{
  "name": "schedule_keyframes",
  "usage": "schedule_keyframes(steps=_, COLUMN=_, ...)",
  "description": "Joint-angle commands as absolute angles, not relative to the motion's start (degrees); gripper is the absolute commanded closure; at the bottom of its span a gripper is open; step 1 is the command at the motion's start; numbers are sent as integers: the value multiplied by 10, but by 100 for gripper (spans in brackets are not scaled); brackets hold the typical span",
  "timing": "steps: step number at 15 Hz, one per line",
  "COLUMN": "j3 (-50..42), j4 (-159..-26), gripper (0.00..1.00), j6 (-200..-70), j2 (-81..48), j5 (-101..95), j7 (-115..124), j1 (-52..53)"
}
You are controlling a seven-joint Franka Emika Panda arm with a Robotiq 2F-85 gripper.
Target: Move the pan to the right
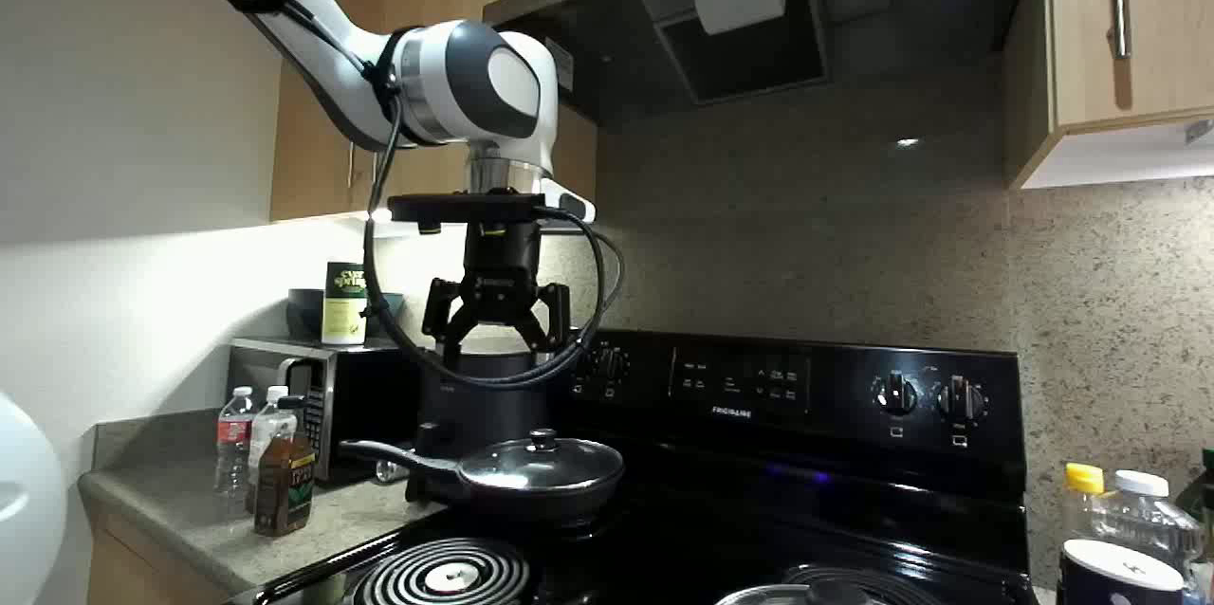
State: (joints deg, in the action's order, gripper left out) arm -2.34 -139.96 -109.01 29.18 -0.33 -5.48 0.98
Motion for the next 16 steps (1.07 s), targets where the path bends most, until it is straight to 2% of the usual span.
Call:
schedule_keyframes(steps=1, j3=-21, j4=-1399, gripper=0, j6=-1089, j2=292, j5=-2, j7=-56, j1=7)
schedule_keyframes(steps=8, j3=-21, j4=-1391, gripper=0, j6=-1086, j2=283, j5=-1, j7=-58, j1=10)
schedule_keyframes(steps=16, j3=76, j4=-1250, gripper=0, j6=-1104, j2=90, j5=-5, j7=0, j1=73)
